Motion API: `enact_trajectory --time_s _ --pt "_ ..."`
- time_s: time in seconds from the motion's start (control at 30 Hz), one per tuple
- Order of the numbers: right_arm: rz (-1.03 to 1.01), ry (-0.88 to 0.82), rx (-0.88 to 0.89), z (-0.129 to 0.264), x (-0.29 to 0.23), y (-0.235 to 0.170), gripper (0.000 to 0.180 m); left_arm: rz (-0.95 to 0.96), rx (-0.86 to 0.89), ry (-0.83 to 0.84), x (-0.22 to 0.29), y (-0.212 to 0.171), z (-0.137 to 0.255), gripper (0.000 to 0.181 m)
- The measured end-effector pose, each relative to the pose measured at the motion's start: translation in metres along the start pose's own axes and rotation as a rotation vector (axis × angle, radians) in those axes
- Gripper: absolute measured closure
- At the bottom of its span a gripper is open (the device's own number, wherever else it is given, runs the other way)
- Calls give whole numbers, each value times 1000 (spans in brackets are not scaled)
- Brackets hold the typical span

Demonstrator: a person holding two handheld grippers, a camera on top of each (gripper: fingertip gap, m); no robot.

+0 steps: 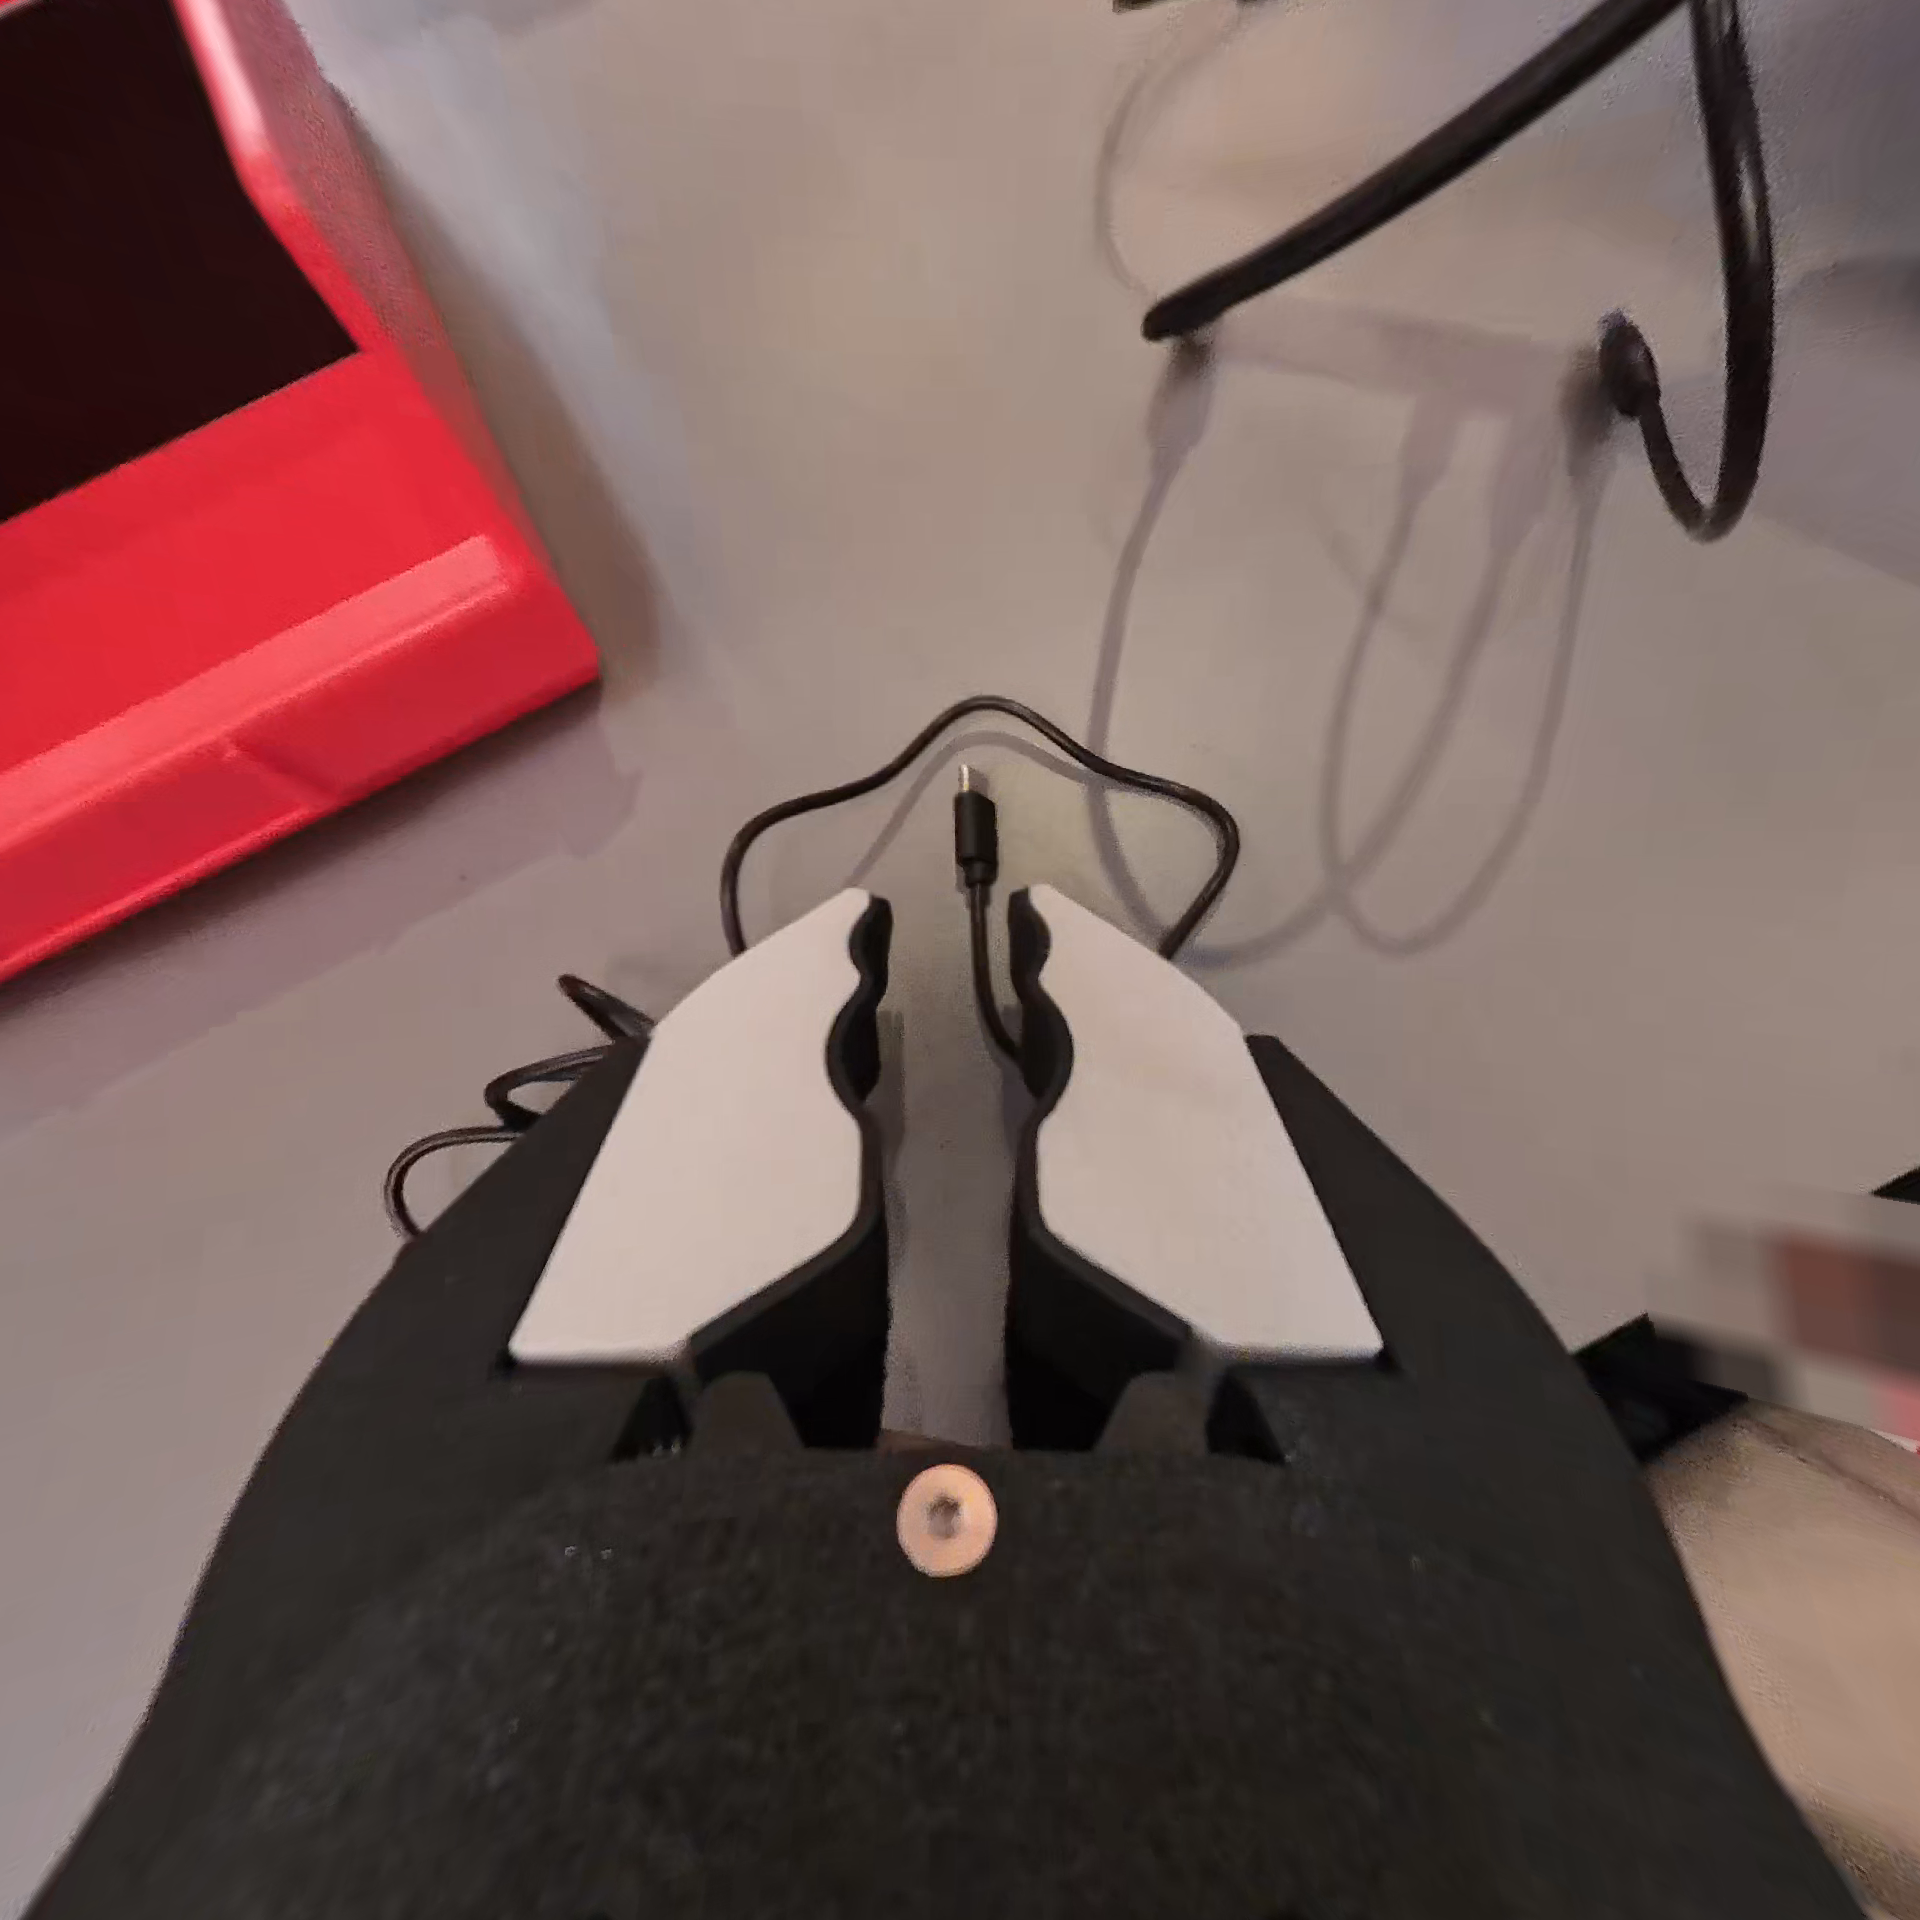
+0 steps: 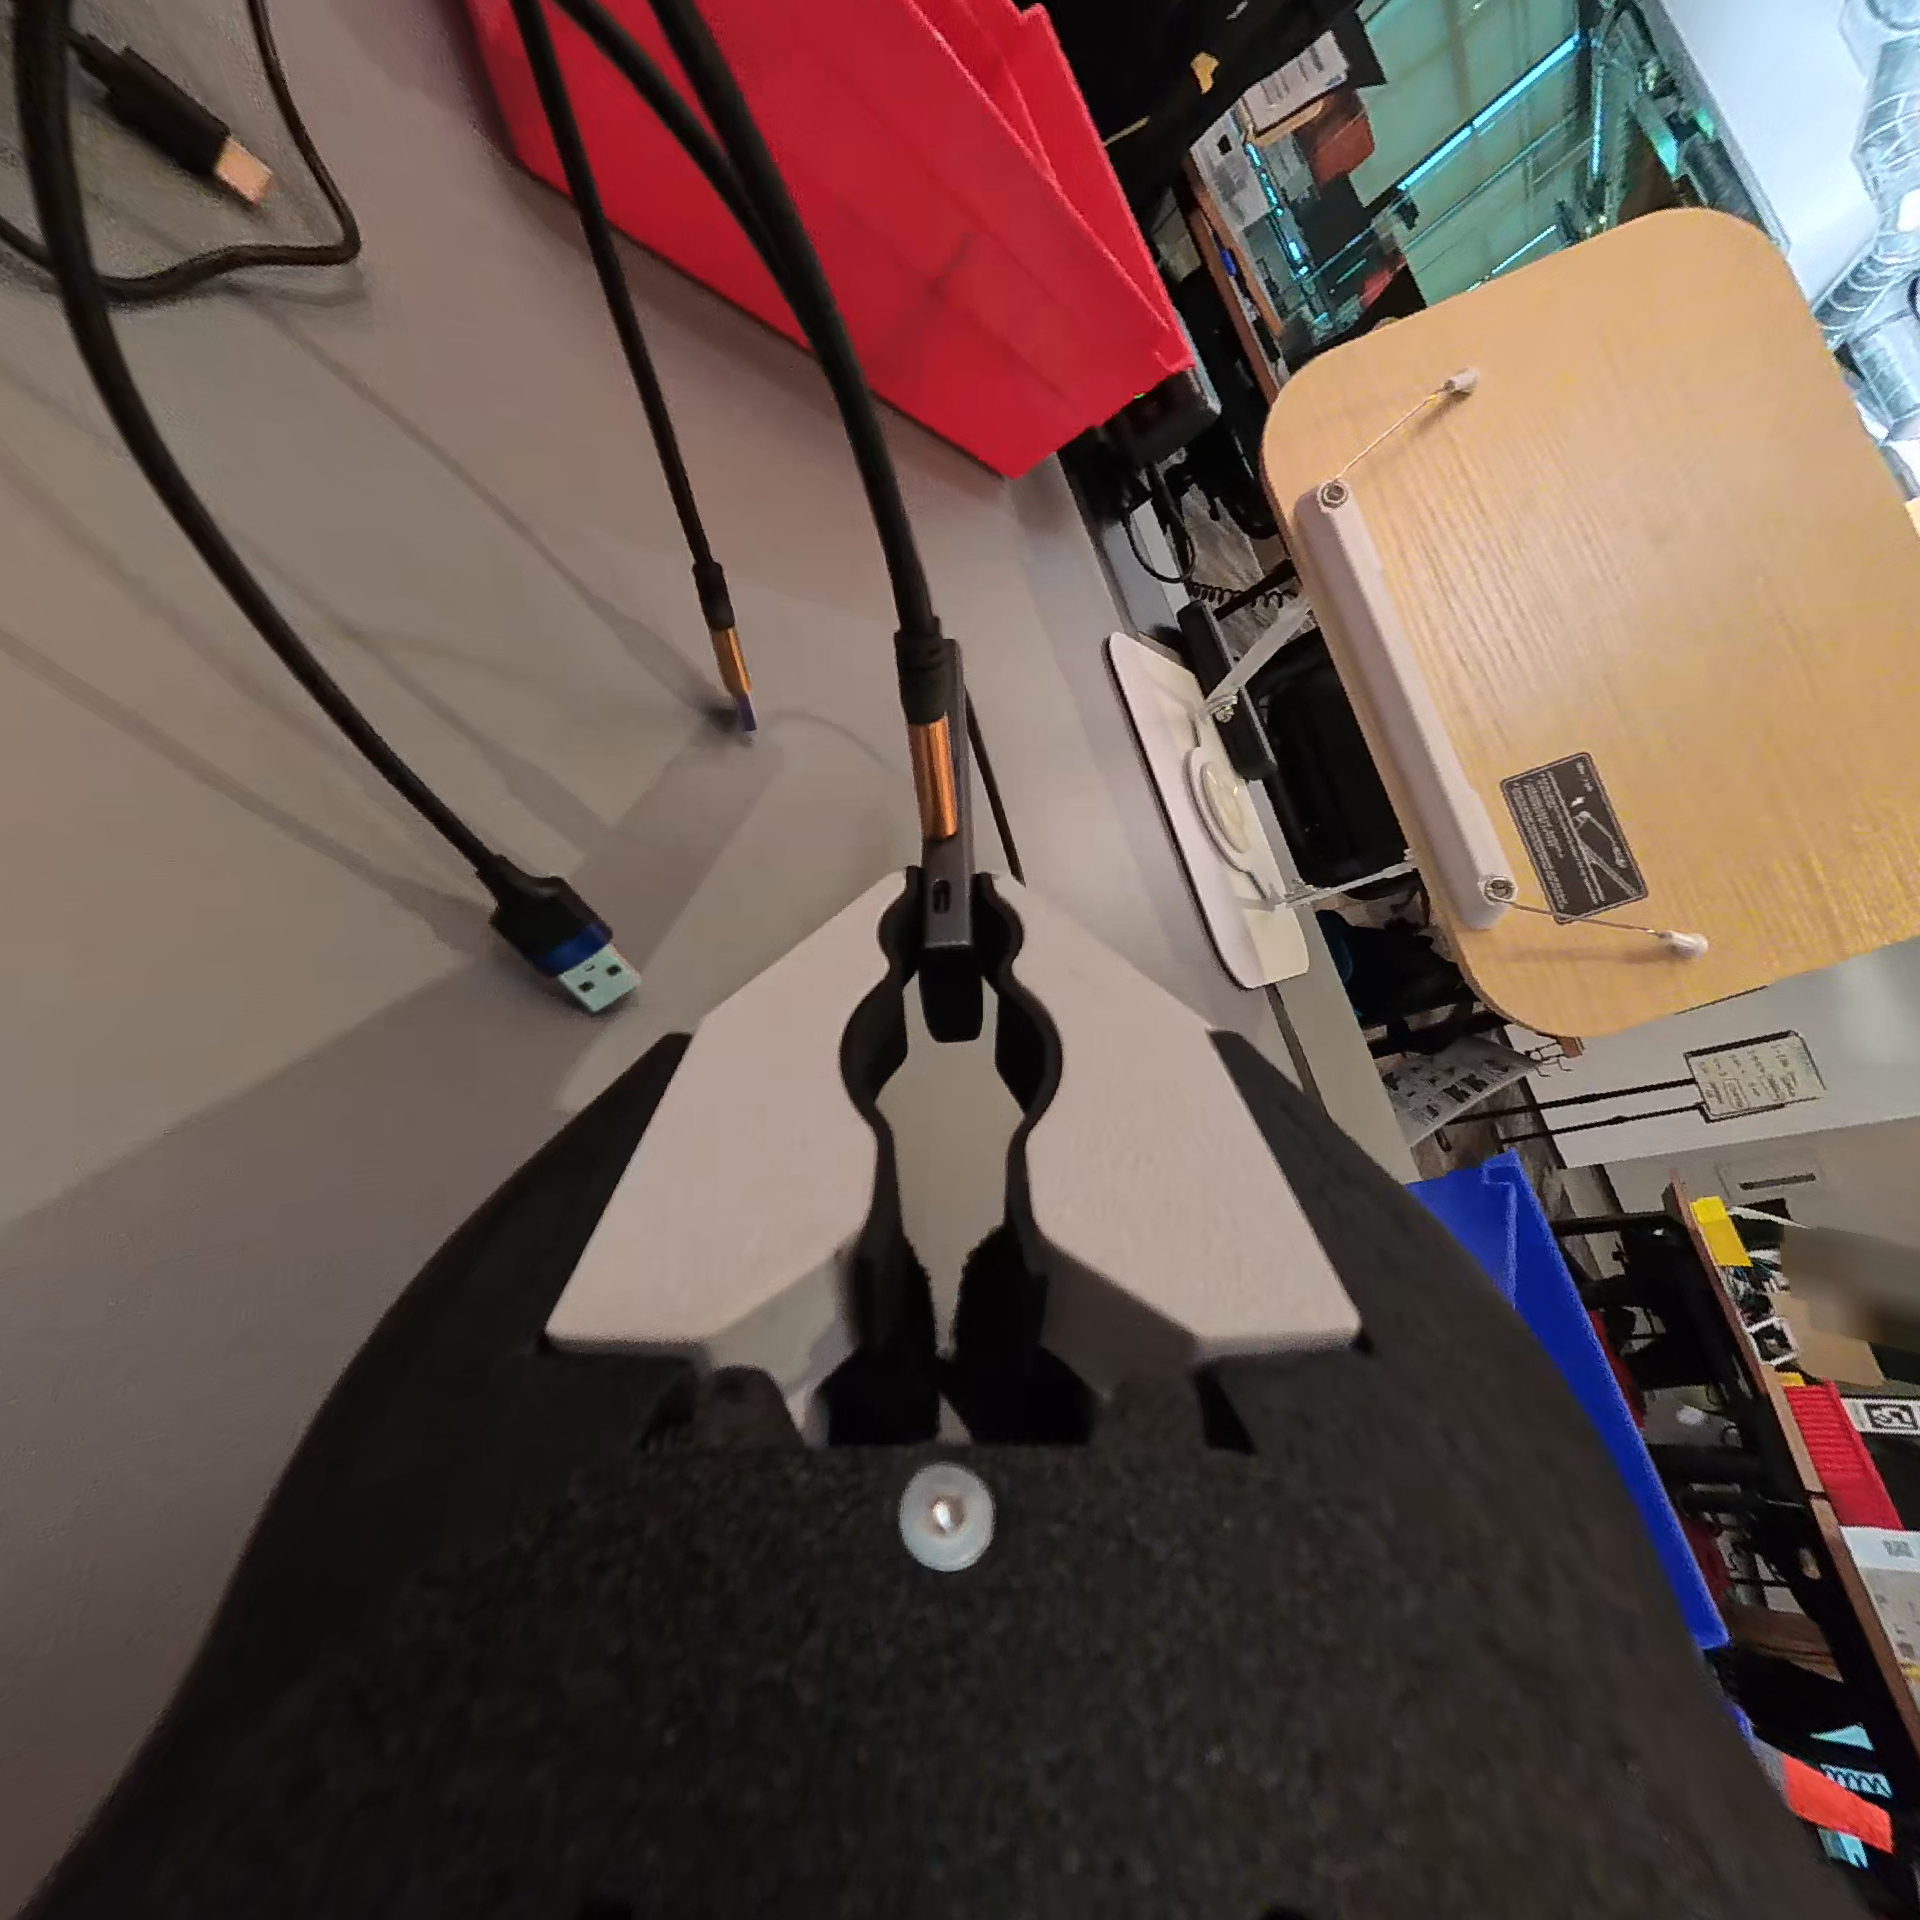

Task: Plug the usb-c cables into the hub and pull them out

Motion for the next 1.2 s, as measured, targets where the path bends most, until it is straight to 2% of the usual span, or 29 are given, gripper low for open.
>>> enact_trajectory --time_s 0.2,0.27,0.43,0.57,0.67,0.73,0.83,0.97,1.07,1.2 --pt "-3 -5 3 2 0 -1 171 -60 -105 -13 6 -9 -19 160" --pt "11 -11 14 2 0 1 171 -45 -98 -21 4 -11 -22 176" --pt "74 -23 63 1 -5 6 171 -78 -118 -105 -1 -9 -15 179" --pt "156 -67 99 -1 -7 9 171 27 107 -225 -24 28 33 179" --pt "173 -76 108 -1 -7 9 171 133 310 -449 -34 63 78 179" --pt "188 -81 117 -1 -7 10 171 171 357 -636 -24 81 91 179" --pt "230 -89 133 -1 -9 11 171 206 271 -856 6 98 71 179" --pt "251 -89 153 -1 -11 12 171 396 110 -1083 39 112 18 179" --pt "264 -97 153 -1 -12 13 171 448 10 -1090 60 116 -14 179" --pt "338 -116 135 -1 -15 13 171 463 -22 -1028 64 126 -29 179"
Point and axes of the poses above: each gripper's, where its closed fingertips meet, z back along the fingers, y out of its top, x = y × z across the jaws, the point moved 7 cm from there along z, back along the fingers, and after that the axes turned 8 degrees about -z, right-handed, at the moved point
